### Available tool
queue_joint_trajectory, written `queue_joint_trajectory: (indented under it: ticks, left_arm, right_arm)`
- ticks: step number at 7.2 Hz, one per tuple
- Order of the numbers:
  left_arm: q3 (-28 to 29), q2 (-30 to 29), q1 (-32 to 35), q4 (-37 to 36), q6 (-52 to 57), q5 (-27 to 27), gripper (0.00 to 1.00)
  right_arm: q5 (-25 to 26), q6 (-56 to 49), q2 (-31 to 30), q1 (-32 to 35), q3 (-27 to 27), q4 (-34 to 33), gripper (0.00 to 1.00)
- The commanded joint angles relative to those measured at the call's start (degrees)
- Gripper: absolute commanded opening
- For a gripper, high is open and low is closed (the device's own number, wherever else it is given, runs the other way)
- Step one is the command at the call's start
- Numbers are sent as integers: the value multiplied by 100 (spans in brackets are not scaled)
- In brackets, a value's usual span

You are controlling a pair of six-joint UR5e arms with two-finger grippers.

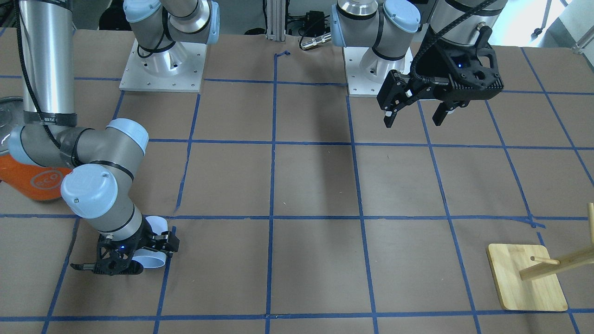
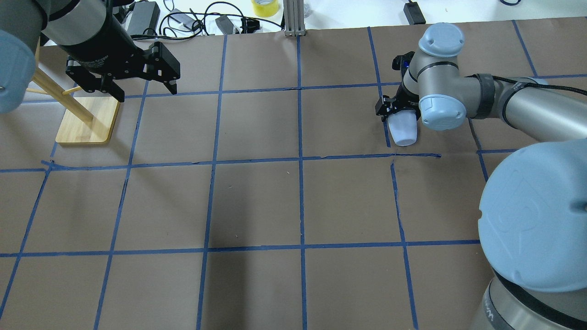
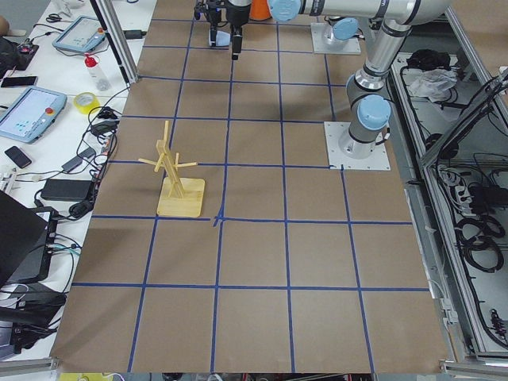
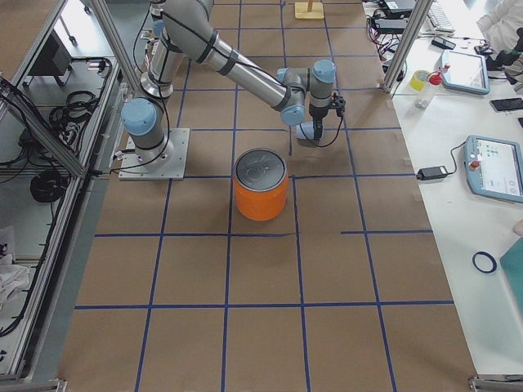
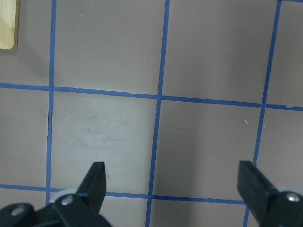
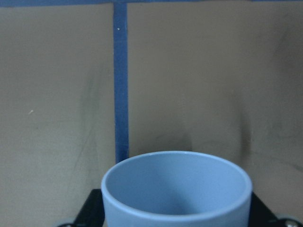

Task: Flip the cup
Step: 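Close the right gripper on the white cup and lift it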

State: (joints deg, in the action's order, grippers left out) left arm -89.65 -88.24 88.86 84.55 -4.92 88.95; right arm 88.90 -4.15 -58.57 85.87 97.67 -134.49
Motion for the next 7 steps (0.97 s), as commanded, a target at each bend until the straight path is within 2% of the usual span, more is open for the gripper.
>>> queue_joint_trajectory:
  ticks: [1,2,3,5,7]
  left_arm:
    - [0,0,0,0,0,0,100]
    - [0,0,0,0,0,0,100]
    - [0,0,0,0,0,0,100]
    - [0,0,0,0,0,0,100]
    - [0,0,0,0,0,0,100]
  right_arm:
    - [-4,-77,12,0,15,-34,52]
    - [-4,-77,56,0,32,-25,35]
    - [31,-86,56,0,24,-16,24]
    - [128,-366,-171,9,6,45,15]
    - [49,-402,-260,70,-3,63,13]
